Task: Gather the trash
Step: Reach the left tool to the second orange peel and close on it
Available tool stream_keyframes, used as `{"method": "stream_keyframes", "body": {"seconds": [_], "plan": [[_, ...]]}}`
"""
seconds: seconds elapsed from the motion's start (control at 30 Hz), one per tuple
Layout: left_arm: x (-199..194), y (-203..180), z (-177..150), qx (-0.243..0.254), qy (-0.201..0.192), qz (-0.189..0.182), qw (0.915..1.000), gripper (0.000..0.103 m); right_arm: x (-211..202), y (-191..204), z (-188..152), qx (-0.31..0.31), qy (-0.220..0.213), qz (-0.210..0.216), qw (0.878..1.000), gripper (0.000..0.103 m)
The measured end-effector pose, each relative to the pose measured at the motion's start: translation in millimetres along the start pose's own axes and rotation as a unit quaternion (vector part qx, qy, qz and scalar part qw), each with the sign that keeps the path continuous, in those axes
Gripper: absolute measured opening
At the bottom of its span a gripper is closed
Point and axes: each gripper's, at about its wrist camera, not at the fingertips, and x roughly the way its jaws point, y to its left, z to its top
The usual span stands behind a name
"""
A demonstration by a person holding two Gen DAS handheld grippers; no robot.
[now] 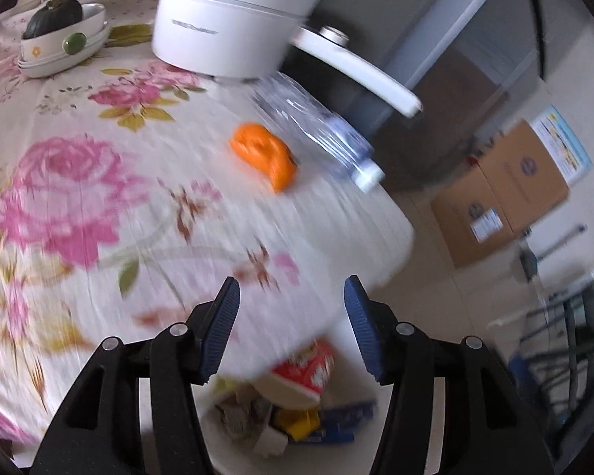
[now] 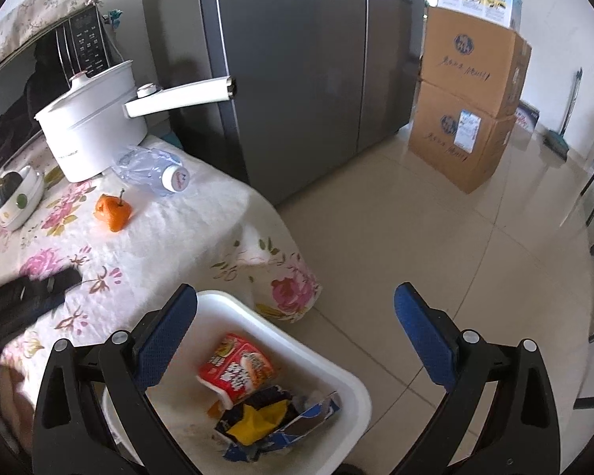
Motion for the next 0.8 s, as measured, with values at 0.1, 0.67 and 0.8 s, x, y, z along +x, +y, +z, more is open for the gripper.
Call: {"method": "stream_keyframes", "body": {"seconds": [0.1,0.67,0.8], "plan": [[17,7,31,-0.04,0.004,0.005,0.9992,0.055,2,1,2,0.004,0.007,0.008,1.0,0.096],[87,19,102,-0.139,0.002,0.073,0.9877,0.055,6,-8,15,0.034,0.029,0.053,0.998,0.096],[92,18,105,-0.145,0.01,0.075,0.9866,0.055,8,-7,16,0.034,0.034,0.06,0.997,0.096]]}}
